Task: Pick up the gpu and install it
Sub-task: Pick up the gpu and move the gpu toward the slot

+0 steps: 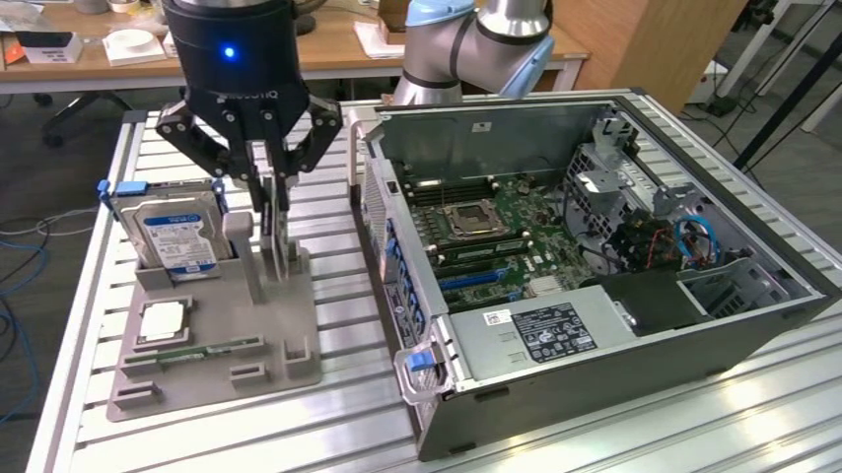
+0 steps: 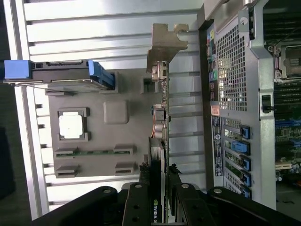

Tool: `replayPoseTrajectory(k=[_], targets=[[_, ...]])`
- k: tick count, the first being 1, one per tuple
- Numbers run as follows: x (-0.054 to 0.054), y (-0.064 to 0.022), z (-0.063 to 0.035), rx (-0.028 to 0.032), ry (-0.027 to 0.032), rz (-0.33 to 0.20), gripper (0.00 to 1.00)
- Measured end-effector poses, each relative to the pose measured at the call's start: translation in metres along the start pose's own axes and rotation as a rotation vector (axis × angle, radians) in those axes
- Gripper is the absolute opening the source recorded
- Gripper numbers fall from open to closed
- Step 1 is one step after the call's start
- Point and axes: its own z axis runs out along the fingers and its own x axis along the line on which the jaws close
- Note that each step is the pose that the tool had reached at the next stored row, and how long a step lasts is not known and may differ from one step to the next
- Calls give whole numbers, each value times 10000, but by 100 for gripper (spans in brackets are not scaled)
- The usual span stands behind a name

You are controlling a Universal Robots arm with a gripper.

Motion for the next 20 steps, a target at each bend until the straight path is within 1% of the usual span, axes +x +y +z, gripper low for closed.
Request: replayPoseTrajectory(k=[2,8,12,20], targets=[[0,1,-20,-2,0,-82,26],[1,11,-37,-8,2,-429,26],[0,13,-69,-8,2,-462,26],[0,14,-71,-8,2,-462,26]])
